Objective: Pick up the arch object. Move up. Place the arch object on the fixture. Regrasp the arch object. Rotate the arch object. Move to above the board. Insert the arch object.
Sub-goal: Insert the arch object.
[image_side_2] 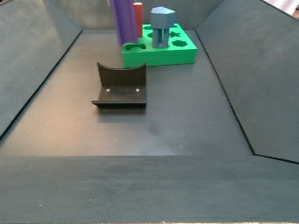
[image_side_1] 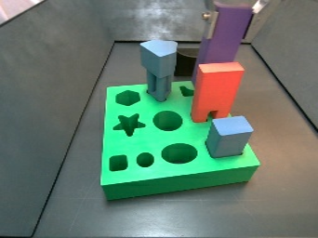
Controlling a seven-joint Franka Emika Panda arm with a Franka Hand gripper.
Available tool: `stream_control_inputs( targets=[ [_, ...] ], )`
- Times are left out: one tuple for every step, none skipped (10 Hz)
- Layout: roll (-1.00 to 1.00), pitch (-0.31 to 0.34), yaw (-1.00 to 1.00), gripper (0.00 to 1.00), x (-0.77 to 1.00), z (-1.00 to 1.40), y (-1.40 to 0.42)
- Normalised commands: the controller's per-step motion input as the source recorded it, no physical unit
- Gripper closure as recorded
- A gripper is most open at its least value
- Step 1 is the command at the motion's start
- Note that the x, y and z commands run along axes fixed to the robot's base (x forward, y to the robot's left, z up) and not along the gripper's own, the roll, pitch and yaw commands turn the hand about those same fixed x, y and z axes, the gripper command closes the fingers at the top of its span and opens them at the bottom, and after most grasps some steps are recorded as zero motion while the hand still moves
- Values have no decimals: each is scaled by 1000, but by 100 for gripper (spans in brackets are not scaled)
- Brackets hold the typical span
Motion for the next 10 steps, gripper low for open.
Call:
stream_control_inputs(
  targets=[
    [76, -86, 0, 100, -311, -131, 0],
    [16, -70, 0, 100, -251, -109, 0],
    [27, -36, 0, 100, -89, -223, 0],
    [26, -21, 0, 100, 0, -354, 0],
    [17, -37, 0, 100, 0, -417, 0],
    [0, -27, -51, 100, 54, -466, -83],
    [0, -31, -131, 100, 149, -529, -120],
    [51, -40, -129, 100, 163, -631, -123],
    [79, -54, -106, 100, 109, -626, -109],
    [80, -17, -63, 100, 160, -566, -46]
  ],
)
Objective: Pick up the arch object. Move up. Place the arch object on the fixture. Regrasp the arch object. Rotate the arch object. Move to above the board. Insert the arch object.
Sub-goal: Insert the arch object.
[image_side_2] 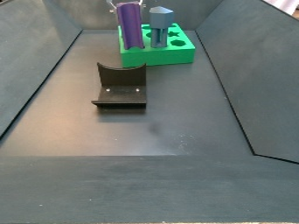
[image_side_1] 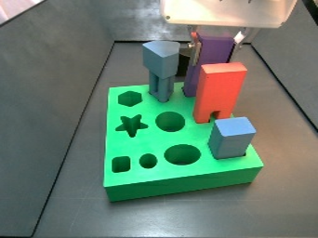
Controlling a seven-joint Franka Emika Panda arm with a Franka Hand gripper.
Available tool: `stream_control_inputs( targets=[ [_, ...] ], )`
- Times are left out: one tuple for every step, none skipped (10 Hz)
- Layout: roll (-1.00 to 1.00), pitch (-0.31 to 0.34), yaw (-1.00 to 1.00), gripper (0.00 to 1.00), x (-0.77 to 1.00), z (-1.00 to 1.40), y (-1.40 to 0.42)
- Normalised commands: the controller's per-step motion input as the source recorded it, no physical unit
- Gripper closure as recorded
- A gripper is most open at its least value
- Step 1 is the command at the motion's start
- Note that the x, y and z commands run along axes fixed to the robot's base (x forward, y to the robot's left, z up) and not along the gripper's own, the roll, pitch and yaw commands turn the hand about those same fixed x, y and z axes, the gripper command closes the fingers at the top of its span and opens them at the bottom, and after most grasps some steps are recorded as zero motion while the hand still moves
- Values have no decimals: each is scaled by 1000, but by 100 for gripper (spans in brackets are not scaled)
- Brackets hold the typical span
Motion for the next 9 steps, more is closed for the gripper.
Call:
stream_control_inputs(
  targets=[
    [69, 0, -43, 100, 146, -614, 0],
    [0, 0, -91, 100, 6, -420, 346],
    [-119, 0, -43, 100, 6, -151, 349],
    [-104, -11, -177, 100, -46, -77, 57],
    [-81, -151, 0, 100, -37, -140, 0],
    [-20, -354, 49, 100, -217, -294, 0],
    [0, -451, 86, 100, -303, -357, -100],
    [0, -457, 34, 100, -371, -366, 0],
    [0, -459, 0, 100, -369, -366, -60]
  ],
)
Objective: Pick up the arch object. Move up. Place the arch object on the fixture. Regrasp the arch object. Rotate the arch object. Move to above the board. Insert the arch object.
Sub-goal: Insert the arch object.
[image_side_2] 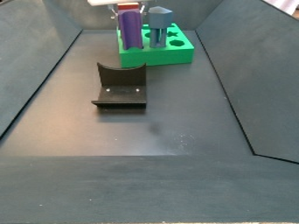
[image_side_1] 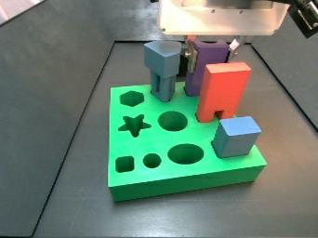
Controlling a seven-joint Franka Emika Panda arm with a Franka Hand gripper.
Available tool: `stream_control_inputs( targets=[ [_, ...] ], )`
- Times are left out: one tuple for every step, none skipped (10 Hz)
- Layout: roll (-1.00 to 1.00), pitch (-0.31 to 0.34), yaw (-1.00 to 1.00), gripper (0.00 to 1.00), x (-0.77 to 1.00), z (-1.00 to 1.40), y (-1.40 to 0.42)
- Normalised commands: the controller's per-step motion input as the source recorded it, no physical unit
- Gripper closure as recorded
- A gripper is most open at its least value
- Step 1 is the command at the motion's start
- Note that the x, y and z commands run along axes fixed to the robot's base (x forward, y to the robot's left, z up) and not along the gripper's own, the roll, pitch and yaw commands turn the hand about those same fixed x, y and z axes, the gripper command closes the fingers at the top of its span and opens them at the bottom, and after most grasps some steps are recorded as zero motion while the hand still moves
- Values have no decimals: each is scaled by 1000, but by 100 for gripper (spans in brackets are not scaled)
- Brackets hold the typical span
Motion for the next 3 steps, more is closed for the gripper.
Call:
stream_control_inputs(
  targets=[
    [-54, -437, 0, 100, -249, -374, -26],
    [-11, -104, 0, 100, -34, -114, 0],
    [0, 0, 0, 100, 0, 0, 0]
  ],
)
